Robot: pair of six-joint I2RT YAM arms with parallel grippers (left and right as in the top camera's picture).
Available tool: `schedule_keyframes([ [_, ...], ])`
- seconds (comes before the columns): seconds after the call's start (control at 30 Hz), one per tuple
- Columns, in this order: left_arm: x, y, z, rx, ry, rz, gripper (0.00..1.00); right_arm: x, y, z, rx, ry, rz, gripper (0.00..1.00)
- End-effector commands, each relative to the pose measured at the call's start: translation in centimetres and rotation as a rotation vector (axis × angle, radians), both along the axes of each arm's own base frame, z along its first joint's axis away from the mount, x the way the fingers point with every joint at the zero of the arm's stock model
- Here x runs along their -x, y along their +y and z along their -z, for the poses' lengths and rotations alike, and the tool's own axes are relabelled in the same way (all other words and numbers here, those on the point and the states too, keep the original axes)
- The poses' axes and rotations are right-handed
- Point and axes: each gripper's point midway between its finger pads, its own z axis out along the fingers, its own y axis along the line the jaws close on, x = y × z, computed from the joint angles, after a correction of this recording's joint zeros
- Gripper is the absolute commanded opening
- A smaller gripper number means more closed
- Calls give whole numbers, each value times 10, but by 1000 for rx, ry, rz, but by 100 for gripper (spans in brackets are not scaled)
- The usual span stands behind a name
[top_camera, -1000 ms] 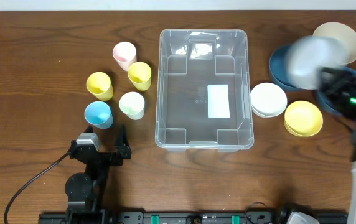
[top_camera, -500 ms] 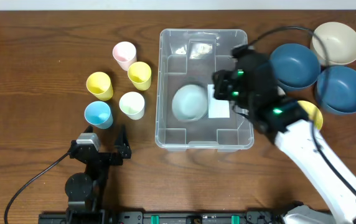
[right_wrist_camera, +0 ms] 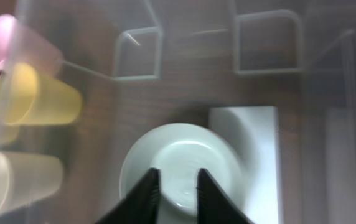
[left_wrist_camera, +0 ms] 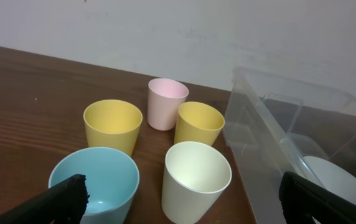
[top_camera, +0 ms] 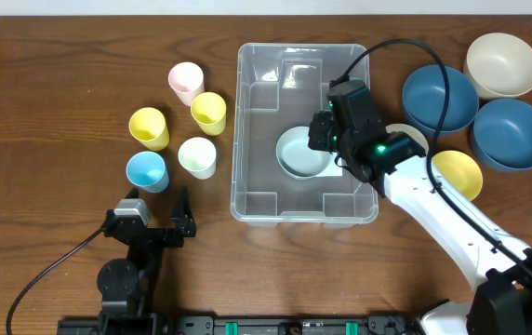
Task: Pack container
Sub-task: 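Carry the light blue bowl into the container and release it, then move the right gripper back and grasp the yellow bowl's rim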
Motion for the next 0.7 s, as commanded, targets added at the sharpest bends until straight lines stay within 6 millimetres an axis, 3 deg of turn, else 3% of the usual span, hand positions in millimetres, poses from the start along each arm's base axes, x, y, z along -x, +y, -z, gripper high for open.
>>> schedule_keyframes([
  [0.0,-1,2,17,-17,36,-6,98,-13,-24,-48,57,-105,66,43],
  [0.1,-1,2,17,-17,36,-6,98,-12,-72,-93,133,-140,219,70],
  [0.2,-1,2,17,-17,36,-6,98,9,-148,-130,152,-110,487,78],
  [0.27,-1,2,17,-17,36,-6,98,27,-184,-134,128,-62,605,80],
  [0.37,-1,2,17,-17,36,-6,98,61,-231,-116,100,77,762,80],
  [0.47,-1,2,17,-17,36,-6,98,92,-264,-80,112,237,891,80],
  [0.57,-1,2,17,-17,36,-6,98,106,-273,-36,73,340,923,79],
  [0.67,-1,2,17,-17,36,-6,98,101,-270,2,22,367,864,75],
])
